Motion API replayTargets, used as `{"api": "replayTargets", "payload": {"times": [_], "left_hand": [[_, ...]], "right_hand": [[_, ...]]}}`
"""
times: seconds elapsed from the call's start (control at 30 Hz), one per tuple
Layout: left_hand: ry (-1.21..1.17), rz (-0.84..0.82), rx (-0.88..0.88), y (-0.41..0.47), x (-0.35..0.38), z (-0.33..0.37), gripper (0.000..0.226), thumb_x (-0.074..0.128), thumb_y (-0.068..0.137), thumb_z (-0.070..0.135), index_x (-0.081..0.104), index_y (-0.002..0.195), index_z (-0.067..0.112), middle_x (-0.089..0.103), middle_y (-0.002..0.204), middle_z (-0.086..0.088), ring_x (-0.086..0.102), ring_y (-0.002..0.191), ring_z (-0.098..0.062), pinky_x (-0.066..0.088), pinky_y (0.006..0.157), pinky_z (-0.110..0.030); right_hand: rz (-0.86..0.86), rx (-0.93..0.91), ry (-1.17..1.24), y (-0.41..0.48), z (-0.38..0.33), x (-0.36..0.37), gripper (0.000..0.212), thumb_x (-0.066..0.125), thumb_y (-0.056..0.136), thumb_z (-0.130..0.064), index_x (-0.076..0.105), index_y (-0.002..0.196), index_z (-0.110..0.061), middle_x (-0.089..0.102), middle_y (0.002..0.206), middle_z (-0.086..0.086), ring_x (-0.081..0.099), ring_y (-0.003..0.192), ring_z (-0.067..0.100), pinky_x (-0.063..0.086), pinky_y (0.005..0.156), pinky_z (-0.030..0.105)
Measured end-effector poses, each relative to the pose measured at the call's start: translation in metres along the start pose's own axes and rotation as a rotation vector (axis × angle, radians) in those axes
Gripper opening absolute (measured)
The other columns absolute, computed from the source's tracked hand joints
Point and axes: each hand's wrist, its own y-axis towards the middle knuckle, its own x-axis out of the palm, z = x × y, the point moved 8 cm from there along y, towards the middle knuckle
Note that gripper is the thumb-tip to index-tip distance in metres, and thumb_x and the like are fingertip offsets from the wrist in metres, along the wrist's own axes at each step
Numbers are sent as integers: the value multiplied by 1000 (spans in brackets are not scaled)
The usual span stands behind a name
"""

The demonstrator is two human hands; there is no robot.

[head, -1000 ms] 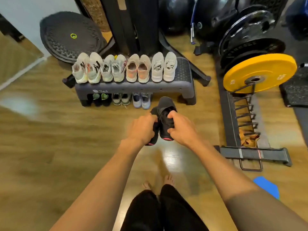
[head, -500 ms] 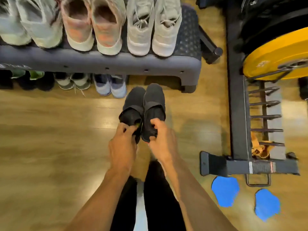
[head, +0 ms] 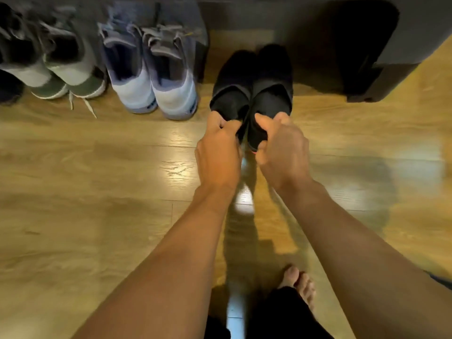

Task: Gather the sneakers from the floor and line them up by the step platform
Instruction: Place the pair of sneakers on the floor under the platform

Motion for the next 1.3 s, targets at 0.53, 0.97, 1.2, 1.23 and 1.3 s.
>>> {"api": "replayTargets", "payload": {"times": [0.53,0.97,1.2,1.23,1.3], "left_hand": [[235,-111,319,103,54,17,22,55,88,16,63,109,14,48,106,-10,58,79,-36,41,61,-41],[569,-261,502,123,39,9,23,60,88,24,54,110,21,61,105,-6,61,90,-39,34,61,-37],[479,-305,260,148,43,0,48,59,88,11,48,133,22,55,123,-17,56,108,-43,47,81,-45],[469,-325,250,148,46,-1,49,58,88,10,47,134,23,54,124,-17,55,109,-43,48,83,-45],[463,-337,242,149,49,-3,50,58,88,12,46,135,25,54,126,-16,56,110,-43,48,84,-46]], "right_hand": [[30,-18,-84,135,10,14,51,55,87,-12,52,134,-31,46,135,12,56,110,40,47,89,43],[101,28,-96,136,21,7,56,57,86,-6,50,137,-29,47,136,15,57,109,41,49,89,44],[30,-4,-84,144,16,13,60,57,88,-6,45,140,-32,45,138,14,55,112,40,47,94,43],[-9,-8,-81,146,14,18,59,56,89,-7,45,140,-33,43,140,14,54,114,40,46,96,42],[-85,-10,-96,150,9,27,56,55,90,-10,45,139,-33,40,142,13,52,116,39,45,96,40]]}}
